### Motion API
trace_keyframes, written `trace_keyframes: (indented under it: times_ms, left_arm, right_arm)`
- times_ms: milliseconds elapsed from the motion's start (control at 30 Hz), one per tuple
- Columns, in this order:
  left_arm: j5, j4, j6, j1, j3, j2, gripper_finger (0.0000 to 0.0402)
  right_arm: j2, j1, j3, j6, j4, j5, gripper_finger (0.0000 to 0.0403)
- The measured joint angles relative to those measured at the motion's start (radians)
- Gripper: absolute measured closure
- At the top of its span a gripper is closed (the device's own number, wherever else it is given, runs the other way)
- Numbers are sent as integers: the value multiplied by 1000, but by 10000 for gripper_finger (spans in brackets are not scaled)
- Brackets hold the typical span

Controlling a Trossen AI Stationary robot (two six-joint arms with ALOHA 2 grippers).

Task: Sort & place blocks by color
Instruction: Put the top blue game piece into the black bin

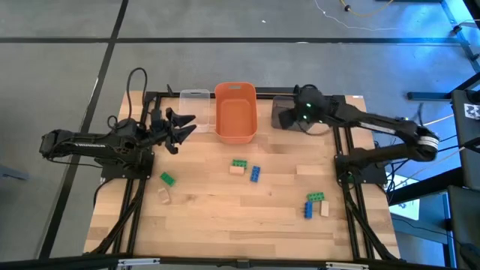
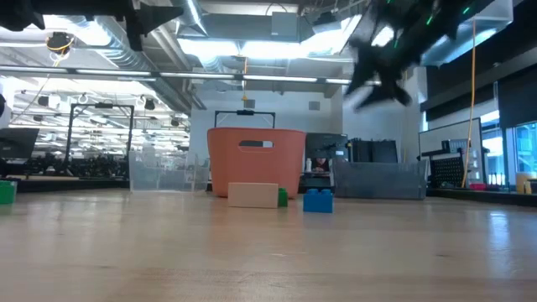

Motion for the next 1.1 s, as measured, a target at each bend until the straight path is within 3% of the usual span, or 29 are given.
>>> trace_keyframes:
  times_ms: [133, 233, 400, 800, 1100]
  left_arm:
    - [66, -40, 0, 0, 0, 0, 185]
    - [87, -93, 12, 0, 0, 12, 185]
    - [88, -125, 35, 0, 0, 15, 185]
    - [88, -128, 26, 0, 0, 14, 185]
    - [73, -128, 26, 0, 0, 14, 185]
  right_arm:
    - [-115, 175, 0, -50, 122, -120, 203]
    - [-163, 311, 0, -98, 219, -152, 202]
    - [-188, 445, 0, -132, 264, -42, 204]
    - [-183, 466, 0, -121, 265, -6, 208]
    - [-178, 466, 0, -17, 265, -6, 208]
